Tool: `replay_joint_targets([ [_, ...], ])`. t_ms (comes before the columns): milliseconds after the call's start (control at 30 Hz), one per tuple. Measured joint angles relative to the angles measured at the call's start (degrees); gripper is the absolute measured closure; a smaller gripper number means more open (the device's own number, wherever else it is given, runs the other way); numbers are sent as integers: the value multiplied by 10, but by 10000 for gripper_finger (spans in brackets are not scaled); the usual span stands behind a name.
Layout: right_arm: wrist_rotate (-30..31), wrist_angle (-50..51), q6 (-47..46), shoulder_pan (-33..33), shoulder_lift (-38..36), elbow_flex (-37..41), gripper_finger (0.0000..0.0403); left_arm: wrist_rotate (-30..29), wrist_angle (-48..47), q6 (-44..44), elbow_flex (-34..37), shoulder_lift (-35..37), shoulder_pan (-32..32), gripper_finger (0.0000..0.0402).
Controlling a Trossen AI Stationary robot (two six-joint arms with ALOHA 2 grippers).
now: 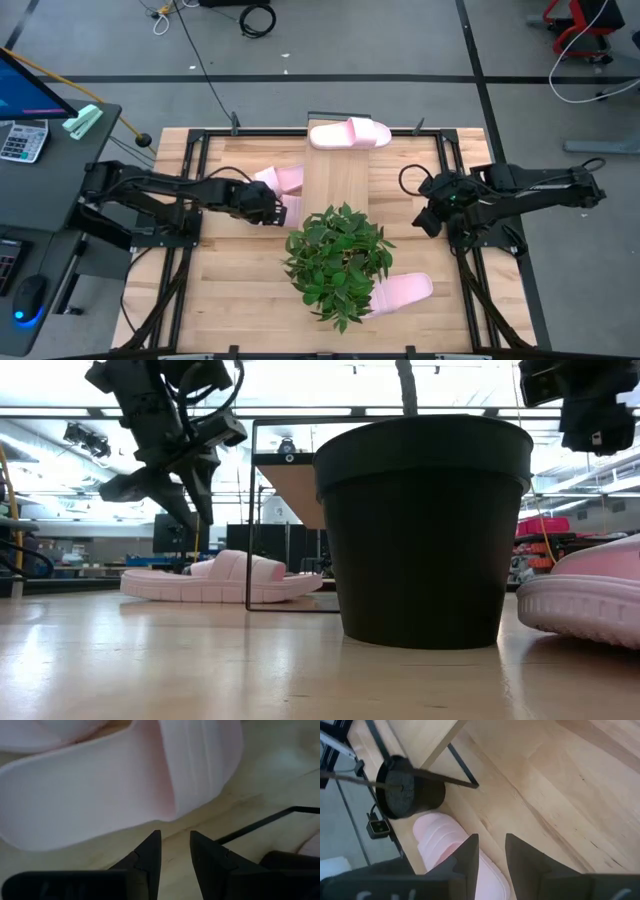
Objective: Pick and place slides into the shelf
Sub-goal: Put the pink slide on the shelf
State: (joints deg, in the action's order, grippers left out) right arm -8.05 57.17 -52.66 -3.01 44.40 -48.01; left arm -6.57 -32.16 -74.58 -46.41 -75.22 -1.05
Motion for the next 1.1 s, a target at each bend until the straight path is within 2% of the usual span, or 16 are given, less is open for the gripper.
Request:
replay_joint_targets([
  [133,15,0,4,-24,-3,0,300,-33,0,-32,0,0,-13,294],
  [267,29,0,4,-41,-3,0,300,-37,-2,-43,0,-4,-14,294],
  [600,55,0,-13,-56,-3,0,300,-39,-16,2,0,-10,12,289],
  [1100,76,-2,-87,-55,-3,0,300,-41,-19,33,0,-10,62,154],
])
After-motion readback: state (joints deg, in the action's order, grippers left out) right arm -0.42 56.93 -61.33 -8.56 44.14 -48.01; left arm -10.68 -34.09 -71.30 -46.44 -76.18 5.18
